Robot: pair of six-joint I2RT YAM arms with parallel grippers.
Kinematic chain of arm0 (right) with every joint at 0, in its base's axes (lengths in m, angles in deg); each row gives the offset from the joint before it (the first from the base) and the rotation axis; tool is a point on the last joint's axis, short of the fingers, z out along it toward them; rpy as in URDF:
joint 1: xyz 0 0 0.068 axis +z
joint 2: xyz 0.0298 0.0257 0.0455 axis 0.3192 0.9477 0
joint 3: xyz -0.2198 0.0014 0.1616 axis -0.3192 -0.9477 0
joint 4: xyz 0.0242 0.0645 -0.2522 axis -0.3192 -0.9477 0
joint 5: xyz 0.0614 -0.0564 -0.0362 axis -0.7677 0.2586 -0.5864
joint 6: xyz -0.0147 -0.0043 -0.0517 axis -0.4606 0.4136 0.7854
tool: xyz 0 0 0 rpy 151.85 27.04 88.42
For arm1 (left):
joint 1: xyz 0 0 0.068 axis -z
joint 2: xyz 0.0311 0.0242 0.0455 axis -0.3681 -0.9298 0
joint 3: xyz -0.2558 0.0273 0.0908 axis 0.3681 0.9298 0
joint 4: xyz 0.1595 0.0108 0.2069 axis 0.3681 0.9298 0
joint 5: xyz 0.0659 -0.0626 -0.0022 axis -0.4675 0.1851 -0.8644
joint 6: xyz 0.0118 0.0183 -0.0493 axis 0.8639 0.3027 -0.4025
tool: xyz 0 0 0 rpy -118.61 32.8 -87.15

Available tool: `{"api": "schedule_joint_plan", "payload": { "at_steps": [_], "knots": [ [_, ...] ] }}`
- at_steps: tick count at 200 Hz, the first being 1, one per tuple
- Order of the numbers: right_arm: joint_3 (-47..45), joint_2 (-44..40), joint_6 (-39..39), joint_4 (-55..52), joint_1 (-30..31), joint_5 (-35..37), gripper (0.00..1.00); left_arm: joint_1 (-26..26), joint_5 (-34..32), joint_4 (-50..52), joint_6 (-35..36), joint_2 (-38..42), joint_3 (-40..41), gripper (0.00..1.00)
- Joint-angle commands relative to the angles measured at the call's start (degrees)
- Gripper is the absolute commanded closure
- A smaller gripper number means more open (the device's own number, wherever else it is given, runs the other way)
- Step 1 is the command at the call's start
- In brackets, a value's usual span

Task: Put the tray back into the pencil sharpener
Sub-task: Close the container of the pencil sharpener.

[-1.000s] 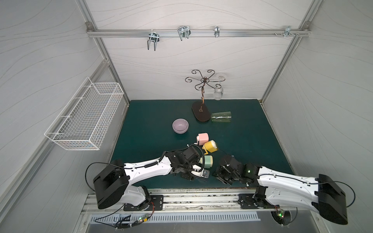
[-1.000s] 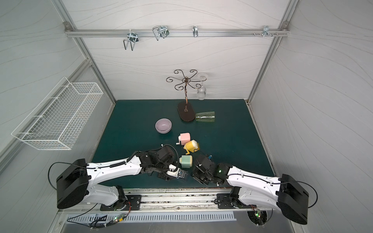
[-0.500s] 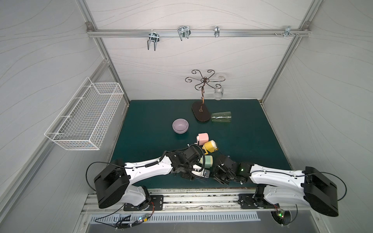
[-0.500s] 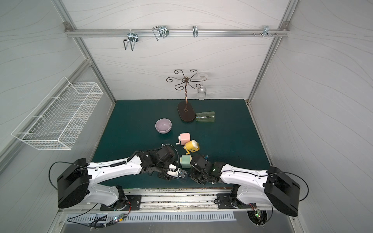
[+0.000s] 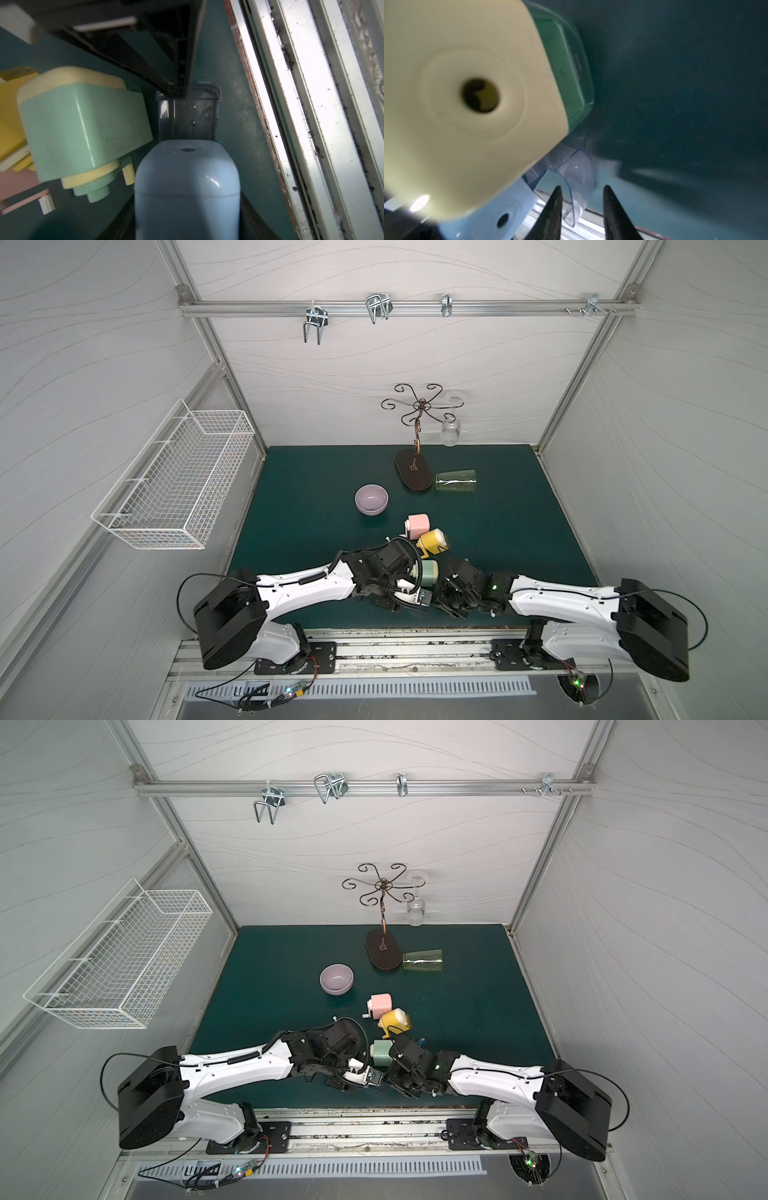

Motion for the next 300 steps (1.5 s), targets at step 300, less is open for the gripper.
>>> {"api": "schedule_joint_plan", "payload": {
  "at_steps": [300],
  "knots": [
    [0.12,2.05,9.53,1.42,-2.48,-5.03,0.82,0.44,2.6,3.63,-2.05,-1.79,-1.28,0.7]
  ]
}}
